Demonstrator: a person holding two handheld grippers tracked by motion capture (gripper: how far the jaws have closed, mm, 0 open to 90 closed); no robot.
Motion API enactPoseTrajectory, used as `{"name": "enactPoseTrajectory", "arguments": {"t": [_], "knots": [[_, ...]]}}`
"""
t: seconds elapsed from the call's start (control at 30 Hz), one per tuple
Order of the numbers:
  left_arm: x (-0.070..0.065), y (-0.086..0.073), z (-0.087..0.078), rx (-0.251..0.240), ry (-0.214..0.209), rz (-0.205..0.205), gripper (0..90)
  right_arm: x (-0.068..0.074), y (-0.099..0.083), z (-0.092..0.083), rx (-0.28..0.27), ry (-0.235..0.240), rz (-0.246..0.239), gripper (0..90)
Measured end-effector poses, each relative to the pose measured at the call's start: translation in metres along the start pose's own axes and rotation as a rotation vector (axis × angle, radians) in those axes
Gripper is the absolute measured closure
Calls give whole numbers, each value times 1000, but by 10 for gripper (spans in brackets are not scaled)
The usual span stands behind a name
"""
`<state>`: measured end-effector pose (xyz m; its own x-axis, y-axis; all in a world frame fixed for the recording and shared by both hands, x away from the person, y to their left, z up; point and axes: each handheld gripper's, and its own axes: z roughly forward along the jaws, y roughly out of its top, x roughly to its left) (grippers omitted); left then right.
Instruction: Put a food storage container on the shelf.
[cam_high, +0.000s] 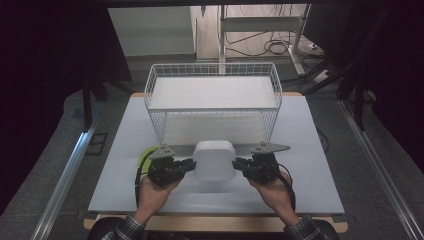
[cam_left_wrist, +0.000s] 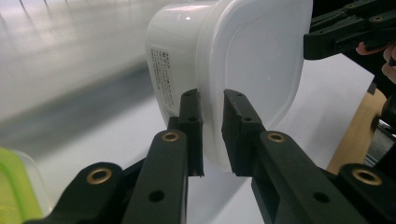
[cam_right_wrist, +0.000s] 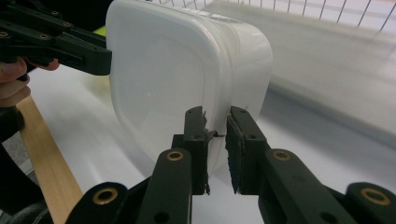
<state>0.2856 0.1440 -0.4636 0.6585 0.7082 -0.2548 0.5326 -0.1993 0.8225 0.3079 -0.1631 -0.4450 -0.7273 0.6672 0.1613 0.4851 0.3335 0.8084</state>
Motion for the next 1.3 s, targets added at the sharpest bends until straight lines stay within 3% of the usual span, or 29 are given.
{"name": "enactPoseTrajectory", "arguments": {"t": [0.6, 1.07, 1.3], "knots": [[0, 72, -33, -108, 50, 86, 786, -1, 70, -25, -108, -8, -68, 787], [6, 118, -55, -173, 73, 98, 783, 0, 125, -38, -168, -9, -97, 787], [16, 137, -56, -201, 85, 87, 778, -1, 152, -40, -193, -25, -117, 788]]}}
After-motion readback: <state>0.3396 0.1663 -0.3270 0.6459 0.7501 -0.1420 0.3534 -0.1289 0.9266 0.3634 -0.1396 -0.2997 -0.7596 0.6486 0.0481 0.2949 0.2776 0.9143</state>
